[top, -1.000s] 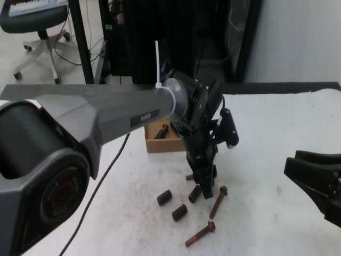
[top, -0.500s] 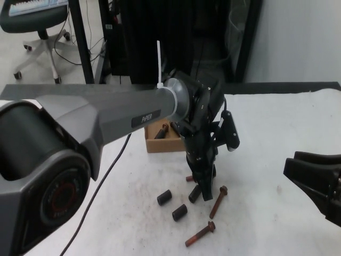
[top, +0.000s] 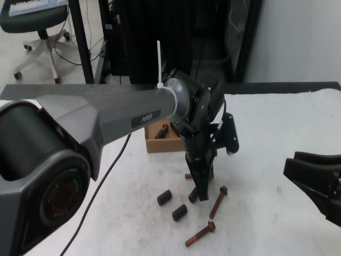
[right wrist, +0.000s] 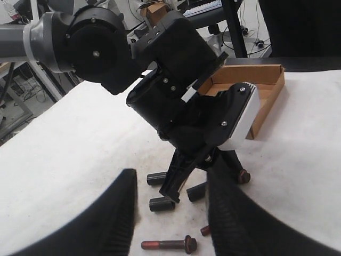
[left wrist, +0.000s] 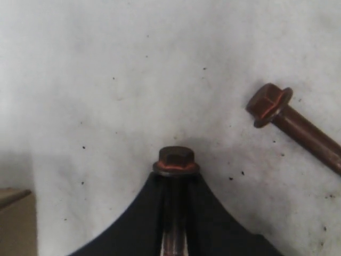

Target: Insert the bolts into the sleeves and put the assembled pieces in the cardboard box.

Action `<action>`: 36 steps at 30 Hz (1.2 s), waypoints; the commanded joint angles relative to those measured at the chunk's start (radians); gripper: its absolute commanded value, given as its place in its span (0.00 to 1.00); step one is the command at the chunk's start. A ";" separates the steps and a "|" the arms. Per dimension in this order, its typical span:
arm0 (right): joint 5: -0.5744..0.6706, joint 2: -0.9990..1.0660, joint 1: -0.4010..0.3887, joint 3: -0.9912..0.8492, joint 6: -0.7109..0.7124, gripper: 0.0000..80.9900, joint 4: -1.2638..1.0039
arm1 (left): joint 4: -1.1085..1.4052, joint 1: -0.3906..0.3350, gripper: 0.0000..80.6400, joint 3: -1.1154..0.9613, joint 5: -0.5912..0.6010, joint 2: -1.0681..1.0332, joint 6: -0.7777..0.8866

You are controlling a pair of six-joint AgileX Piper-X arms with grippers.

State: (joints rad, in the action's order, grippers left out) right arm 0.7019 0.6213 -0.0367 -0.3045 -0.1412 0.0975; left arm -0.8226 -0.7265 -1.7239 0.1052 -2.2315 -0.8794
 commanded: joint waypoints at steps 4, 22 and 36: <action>0.008 -0.002 -0.001 -0.002 -0.001 0.48 -0.004 | -0.029 -0.003 0.00 -0.003 0.008 0.003 -0.034; 0.008 -0.002 -0.001 -0.002 -0.001 0.44 -0.004 | 0.191 0.035 0.00 0.018 -0.117 0.220 0.411; 0.060 0.071 -0.001 -0.009 0.011 0.44 0.019 | 0.409 0.319 0.00 0.710 0.090 0.885 0.650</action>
State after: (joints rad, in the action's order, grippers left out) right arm 0.7471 0.6640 -0.0367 -0.3045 -0.1635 0.1125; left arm -0.4739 -0.4225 -1.0537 0.1467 -1.4112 -0.2696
